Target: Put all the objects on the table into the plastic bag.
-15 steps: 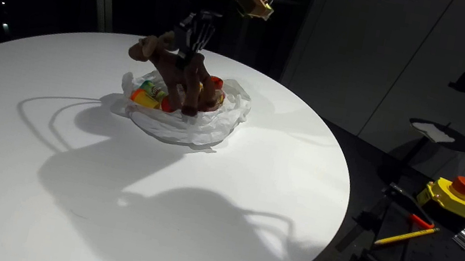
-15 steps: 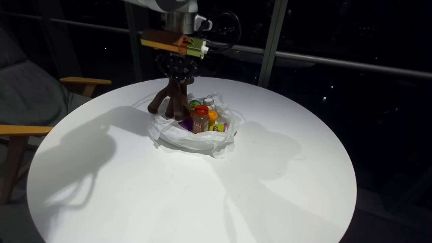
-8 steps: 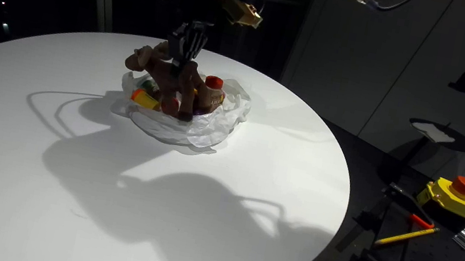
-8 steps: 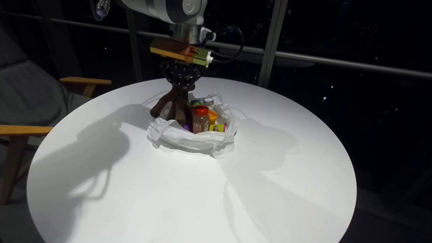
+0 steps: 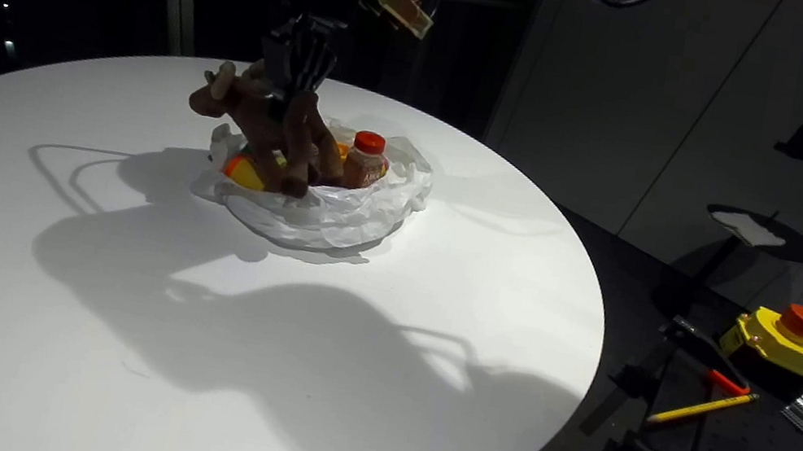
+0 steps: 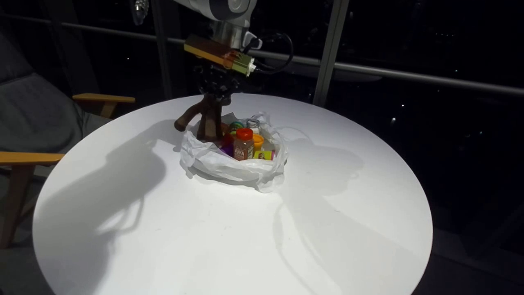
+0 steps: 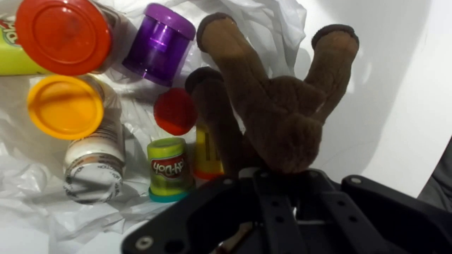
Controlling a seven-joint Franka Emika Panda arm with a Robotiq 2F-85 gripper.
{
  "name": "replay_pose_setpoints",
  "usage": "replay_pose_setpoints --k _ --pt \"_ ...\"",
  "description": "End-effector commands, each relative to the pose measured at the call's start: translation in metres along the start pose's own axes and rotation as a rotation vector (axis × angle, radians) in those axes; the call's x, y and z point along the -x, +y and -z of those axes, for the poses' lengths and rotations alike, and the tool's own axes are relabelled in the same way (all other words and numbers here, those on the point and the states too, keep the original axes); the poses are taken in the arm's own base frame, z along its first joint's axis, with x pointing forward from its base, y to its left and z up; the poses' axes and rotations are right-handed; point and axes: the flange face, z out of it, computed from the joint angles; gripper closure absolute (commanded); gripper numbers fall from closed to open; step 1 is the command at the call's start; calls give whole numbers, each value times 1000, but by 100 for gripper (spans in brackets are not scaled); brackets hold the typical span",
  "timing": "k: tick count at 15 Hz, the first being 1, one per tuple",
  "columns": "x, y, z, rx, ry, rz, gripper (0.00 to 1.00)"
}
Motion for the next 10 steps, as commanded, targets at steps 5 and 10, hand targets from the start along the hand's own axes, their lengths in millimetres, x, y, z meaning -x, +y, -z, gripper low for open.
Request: replay_pose_setpoints --k 5,10 --pt "-26 21 8 22 43 -1 88" --pt "-12 35 -17 143 -33 56 88"
